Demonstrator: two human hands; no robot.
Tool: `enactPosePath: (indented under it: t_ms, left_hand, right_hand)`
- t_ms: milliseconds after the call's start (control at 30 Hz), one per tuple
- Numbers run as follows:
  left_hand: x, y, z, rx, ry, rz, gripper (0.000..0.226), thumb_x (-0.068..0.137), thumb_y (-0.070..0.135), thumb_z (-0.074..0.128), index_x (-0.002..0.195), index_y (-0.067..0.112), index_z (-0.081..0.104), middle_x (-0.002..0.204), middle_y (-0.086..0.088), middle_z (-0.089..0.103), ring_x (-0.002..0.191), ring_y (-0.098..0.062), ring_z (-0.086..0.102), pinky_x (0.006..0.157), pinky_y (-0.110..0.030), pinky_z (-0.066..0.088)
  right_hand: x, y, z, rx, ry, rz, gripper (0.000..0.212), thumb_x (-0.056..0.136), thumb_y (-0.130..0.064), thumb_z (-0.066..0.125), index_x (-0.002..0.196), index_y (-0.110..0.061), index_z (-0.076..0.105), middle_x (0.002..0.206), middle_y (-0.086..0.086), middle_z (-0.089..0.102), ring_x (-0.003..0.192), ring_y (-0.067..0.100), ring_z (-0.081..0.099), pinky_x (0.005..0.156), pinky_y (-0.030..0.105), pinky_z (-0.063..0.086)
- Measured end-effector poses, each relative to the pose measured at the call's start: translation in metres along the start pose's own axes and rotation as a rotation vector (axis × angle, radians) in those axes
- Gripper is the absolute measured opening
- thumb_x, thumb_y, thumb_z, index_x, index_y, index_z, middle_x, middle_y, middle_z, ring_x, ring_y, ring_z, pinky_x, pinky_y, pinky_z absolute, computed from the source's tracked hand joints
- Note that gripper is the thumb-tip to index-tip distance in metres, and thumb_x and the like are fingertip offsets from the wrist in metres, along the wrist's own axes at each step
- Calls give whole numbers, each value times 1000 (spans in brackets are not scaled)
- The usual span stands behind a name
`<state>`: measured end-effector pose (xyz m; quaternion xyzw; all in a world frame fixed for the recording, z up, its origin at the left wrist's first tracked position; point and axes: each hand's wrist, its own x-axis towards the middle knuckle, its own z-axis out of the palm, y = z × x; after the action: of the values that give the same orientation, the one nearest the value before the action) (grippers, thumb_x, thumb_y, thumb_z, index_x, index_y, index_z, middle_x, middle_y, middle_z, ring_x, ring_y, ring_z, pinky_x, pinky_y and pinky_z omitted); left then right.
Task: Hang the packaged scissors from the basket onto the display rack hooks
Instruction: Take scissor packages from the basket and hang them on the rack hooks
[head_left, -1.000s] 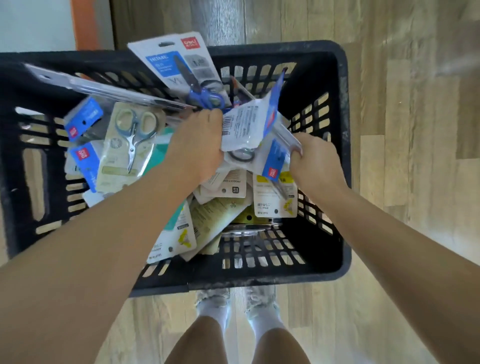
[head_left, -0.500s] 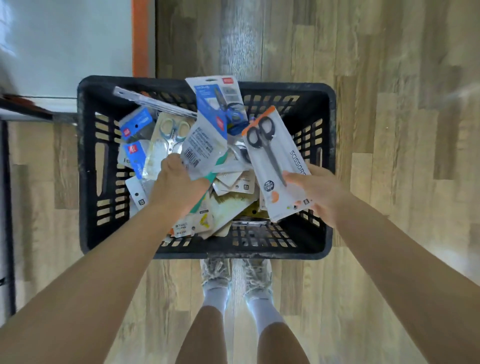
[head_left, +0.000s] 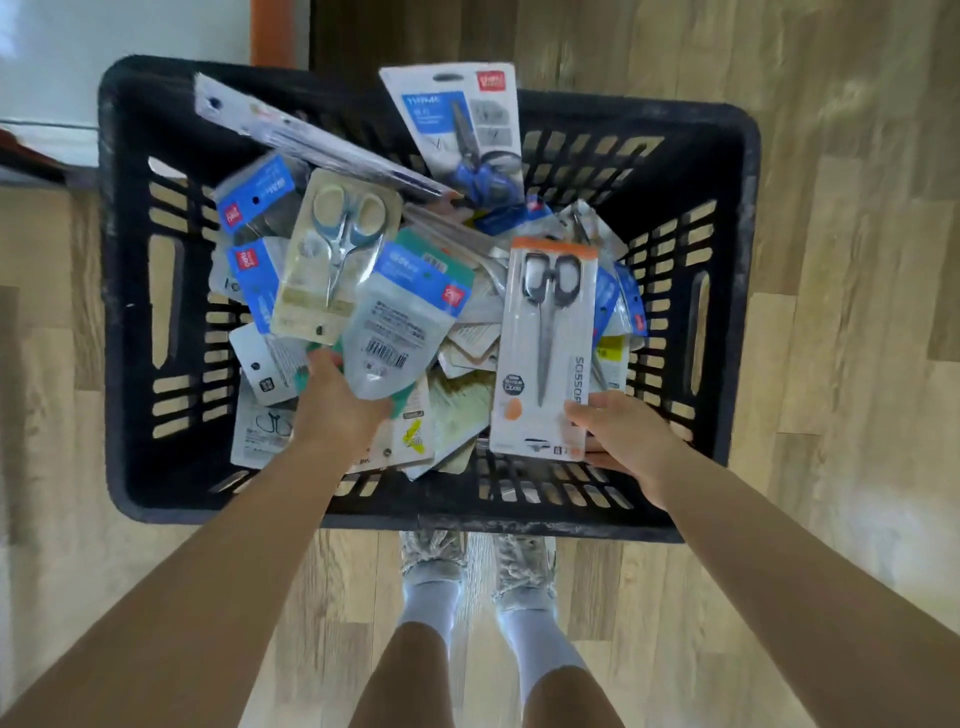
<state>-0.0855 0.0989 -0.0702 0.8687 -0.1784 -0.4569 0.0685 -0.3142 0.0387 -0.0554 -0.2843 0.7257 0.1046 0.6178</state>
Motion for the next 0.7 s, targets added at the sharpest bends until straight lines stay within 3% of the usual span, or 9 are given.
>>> enactPosePath:
  t_ms: [67, 167, 300, 400, 500, 633, 700]
  left_hand:
    - [5, 0, -1, -28, 17, -18, 54, 80, 13, 74, 121, 2, 41, 106, -10, 52, 95, -27, 53, 73, -34, 42]
    - [11, 0, -7, 2, -22, -26, 37, 82, 20, 72, 110, 0, 56, 108, -16, 60, 98, -32, 58, 77, -33, 41]
    - [17, 0, -15, -49, -100, -73, 29, 86, 19, 67, 109, 2, 62, 108, -15, 65, 98, -32, 61, 85, -37, 48]
    - [18, 1, -21, -148, -137, -99, 22, 89, 15, 63, 110, 8, 62, 111, -15, 66, 102, -32, 61, 92, -44, 48]
    - [18, 1, -23, -225, -177, -124, 23, 91, 13, 60, 114, 9, 59, 110, -12, 66, 97, -29, 64, 82, -38, 50]
    - [19, 1, -20, -248, -176, -93, 20, 91, 11, 59, 111, 8, 59, 101, -7, 64, 77, -18, 63, 63, -26, 47]
    - [20, -1, -18, -234, -156, -83, 16, 90, 14, 61, 106, 9, 60, 103, -8, 65, 86, -23, 65, 75, -35, 51]
  right_hand:
    - [9, 0, 2, -20, 51, -18, 21, 91, -32, 59, 109, -20, 57, 113, 3, 64, 100, 21, 61, 97, 38, 47]
    - [15, -6, 2, -139, 137, -73, 38, 94, -36, 54, 123, -11, 56, 109, 4, 58, 95, 20, 53, 85, 29, 41]
    - [21, -17, 2, -203, 211, -111, 39, 96, -36, 49, 124, -9, 55, 123, 11, 60, 111, 28, 55, 87, 31, 40]
    - [23, -24, 0, -372, 296, -193, 37, 98, -29, 45, 129, -9, 46, 123, 11, 57, 106, 27, 55, 80, 27, 39]
    - [18, -33, -8, -847, 397, -414, 37, 97, -18, 43, 132, -7, 39, 127, 16, 48, 110, 29, 50, 85, 39, 46]
    - [15, -59, -11, -1570, 319, -703, 73, 90, -8, 53, 149, -10, 10, 155, 17, 11, 143, 31, 14, 113, 43, 22]
    - [16, -73, -5, -1820, 202, -851, 83, 88, -3, 53, 150, -10, -2, 157, 16, -8, 146, 30, -3, 117, 46, 9]
